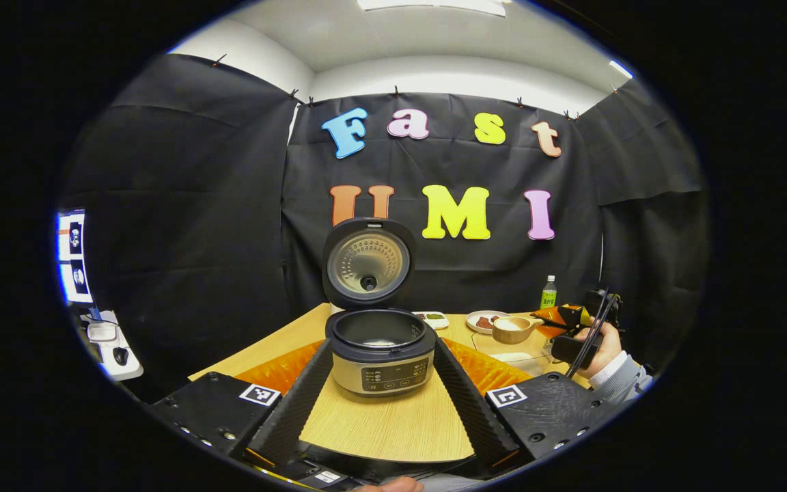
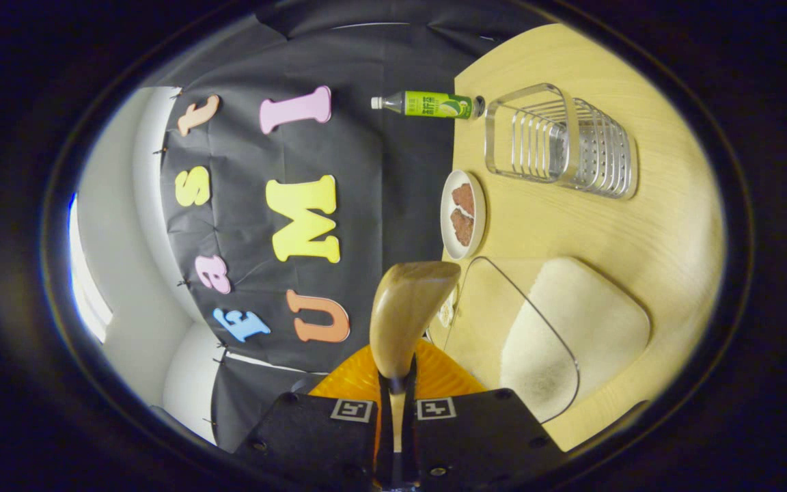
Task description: Close the left gripper, press the button to open the rice cooker; take a wooden spoon from the chopstick holder with the right hand, scoop a spoonful of rice and pour it into the rice cooker, then put the wooden spoon back into the chopstick holder.
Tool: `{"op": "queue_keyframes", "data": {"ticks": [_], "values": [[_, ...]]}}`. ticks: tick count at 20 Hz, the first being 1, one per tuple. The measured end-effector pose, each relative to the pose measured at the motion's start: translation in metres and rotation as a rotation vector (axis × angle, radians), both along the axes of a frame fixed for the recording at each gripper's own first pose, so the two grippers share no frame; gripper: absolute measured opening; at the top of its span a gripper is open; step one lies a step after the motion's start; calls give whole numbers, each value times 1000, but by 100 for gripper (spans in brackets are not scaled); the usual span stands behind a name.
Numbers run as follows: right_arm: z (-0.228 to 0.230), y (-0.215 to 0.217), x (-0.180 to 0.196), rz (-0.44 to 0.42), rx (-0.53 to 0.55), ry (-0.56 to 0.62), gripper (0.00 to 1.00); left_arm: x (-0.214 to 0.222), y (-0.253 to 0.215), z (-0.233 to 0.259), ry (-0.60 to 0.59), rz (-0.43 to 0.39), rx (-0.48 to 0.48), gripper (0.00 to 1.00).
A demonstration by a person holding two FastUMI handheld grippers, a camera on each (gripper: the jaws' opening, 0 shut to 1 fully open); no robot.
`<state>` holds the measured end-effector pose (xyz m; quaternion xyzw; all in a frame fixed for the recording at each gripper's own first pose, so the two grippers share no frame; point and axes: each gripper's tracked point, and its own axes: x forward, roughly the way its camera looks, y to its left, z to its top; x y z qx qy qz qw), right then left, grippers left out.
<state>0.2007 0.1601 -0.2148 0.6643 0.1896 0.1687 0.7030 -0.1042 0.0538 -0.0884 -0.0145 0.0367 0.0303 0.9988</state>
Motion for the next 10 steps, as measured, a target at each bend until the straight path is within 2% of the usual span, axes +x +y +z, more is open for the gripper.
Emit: {"op": "queue_keyframes", "data": {"ticks": [4, 10], "values": [[23, 23, -1, 19, -7, -30, 10, -3, 6, 1, -4, -1, -8, 95], [69, 78, -5, 60, -81, -108, 10, -12, 28, 4, -12, 17, -7, 95]]}}
